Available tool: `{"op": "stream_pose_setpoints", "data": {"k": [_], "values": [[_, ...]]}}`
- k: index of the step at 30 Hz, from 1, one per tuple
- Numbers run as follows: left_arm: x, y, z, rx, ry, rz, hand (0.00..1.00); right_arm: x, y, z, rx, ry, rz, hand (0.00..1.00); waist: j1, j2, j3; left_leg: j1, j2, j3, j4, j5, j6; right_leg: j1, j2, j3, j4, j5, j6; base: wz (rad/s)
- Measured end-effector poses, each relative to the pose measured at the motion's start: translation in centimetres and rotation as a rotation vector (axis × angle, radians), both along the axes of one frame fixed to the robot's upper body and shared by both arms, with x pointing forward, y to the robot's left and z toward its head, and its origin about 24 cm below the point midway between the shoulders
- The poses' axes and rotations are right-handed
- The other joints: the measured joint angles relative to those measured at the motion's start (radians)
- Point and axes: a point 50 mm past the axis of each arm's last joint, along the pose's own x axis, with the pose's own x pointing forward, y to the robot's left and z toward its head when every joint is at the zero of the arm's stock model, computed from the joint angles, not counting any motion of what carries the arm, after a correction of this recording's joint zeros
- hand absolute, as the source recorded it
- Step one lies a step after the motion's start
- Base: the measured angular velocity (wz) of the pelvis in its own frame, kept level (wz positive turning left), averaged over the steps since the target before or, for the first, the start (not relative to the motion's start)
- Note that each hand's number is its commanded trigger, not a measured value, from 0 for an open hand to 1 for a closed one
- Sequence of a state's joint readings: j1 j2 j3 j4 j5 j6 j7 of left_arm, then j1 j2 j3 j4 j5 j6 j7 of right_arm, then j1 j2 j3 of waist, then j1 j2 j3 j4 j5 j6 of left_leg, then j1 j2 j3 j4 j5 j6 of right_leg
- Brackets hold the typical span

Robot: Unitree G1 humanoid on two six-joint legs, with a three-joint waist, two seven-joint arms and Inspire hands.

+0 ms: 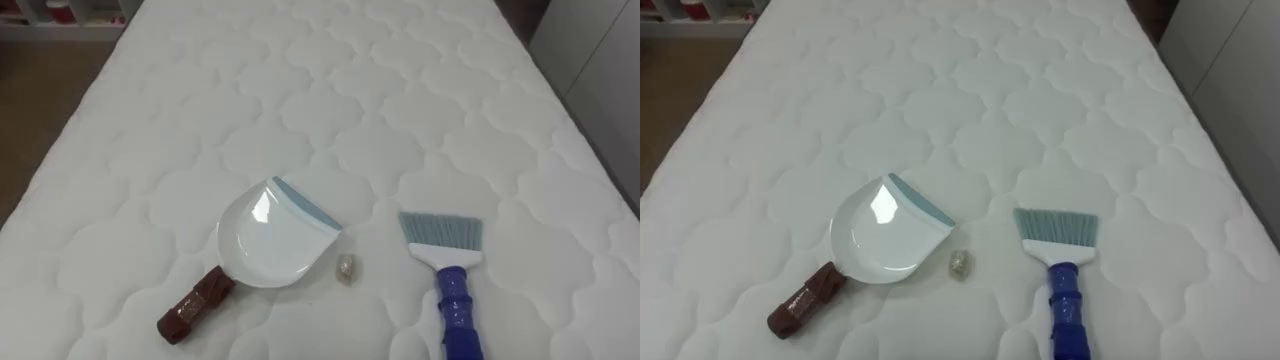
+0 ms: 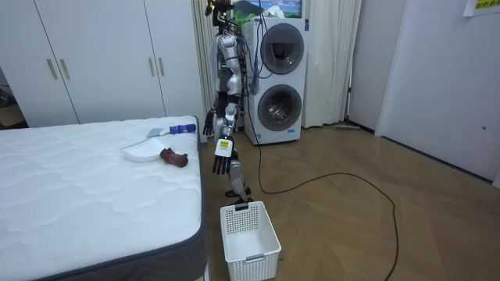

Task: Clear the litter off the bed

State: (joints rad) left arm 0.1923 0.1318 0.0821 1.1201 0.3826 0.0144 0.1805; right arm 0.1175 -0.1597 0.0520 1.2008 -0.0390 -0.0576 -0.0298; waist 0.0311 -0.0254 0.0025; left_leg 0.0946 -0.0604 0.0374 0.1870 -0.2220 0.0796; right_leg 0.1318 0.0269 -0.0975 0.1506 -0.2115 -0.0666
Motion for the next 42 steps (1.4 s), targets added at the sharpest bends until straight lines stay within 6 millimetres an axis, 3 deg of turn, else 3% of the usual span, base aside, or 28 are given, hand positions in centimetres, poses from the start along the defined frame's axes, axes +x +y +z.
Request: {"op": "stream_pose_setpoints", "data": {"k": [5, 15, 22, 31, 37, 42], "values": [[0.0, 0.0, 0.0, 0.0, -0.001, 0.0, 0.0, 0.0, 0.0, 0.0, 0.001, -0.001, -0.005, 0.0, -0.003, -0.002, -0.0049, 0.0, 0.0, -0.001, 0.0, 0.0, 0.0, -0.002, 0.0, -0.004, 0.0, 0.0, 0.0, 0.0], [0.3, 0.4, 0.2, 0.029, -0.032, 0.021, 0.0, -0.2, 0.0, 0.0, 0.015, -0.002, -0.035, 0.0, -0.002, -0.004, 0.0, 0.002, 0.0, 0.004, 0.001, 0.0, 0.0, 0.0, -0.001, -0.009, 0.0, 0.0, 0.0, 0.01], [0.7, 0.8, 0.5, 0.105, -0.082, 0.04, 0.0, -0.2, 0.1, -0.1, 0.022, 0.001, -0.038, 0.0, -0.002, 0.0, -0.0018, 0.003, -0.001, 0.0, 0.0, 0.0, 0.0, 0.006, -0.001, -0.012, -0.001, 0.0, 0.0, 0.0], [3.5, 1.2, 1.7, 0.165, -0.279, 0.105, 0.0, -0.5, -0.2, -0.1, 0.003, -0.004, -0.072, 0.0, -0.006, 0.016, 0.0, 0.004, -0.001, -0.006, 0.0, 0.0, 0.0, 0.002, -0.001, -0.012, 0.0, 0.0, 0.0, 0.0], [6.1, 1.4, 3.4, 0.227, -0.47, 0.103, 0.0, -0.4, -0.2, 0.0, 0.005, -0.019, -0.067, 0.0, -0.005, 0.016, -0.0038, -0.012, -0.002, -0.01, 0.002, 0.0, 0.0, -0.008, -0.001, -0.021, 0.001, 0.0, 0.0, 0.01], [8.2, 1.5, 5.0, 0.271, -0.6, 0.094, 0.0, -0.4, -0.2, 0.0, 0.003, -0.029, -0.062, 0.0, -0.01, 0.019, -0.0025, -0.011, -0.002, -0.012, 0.0, 0.0, 0.0, -0.01, 0.0, -0.017, 0.0, 0.0, 0.0, 0.0]]}}
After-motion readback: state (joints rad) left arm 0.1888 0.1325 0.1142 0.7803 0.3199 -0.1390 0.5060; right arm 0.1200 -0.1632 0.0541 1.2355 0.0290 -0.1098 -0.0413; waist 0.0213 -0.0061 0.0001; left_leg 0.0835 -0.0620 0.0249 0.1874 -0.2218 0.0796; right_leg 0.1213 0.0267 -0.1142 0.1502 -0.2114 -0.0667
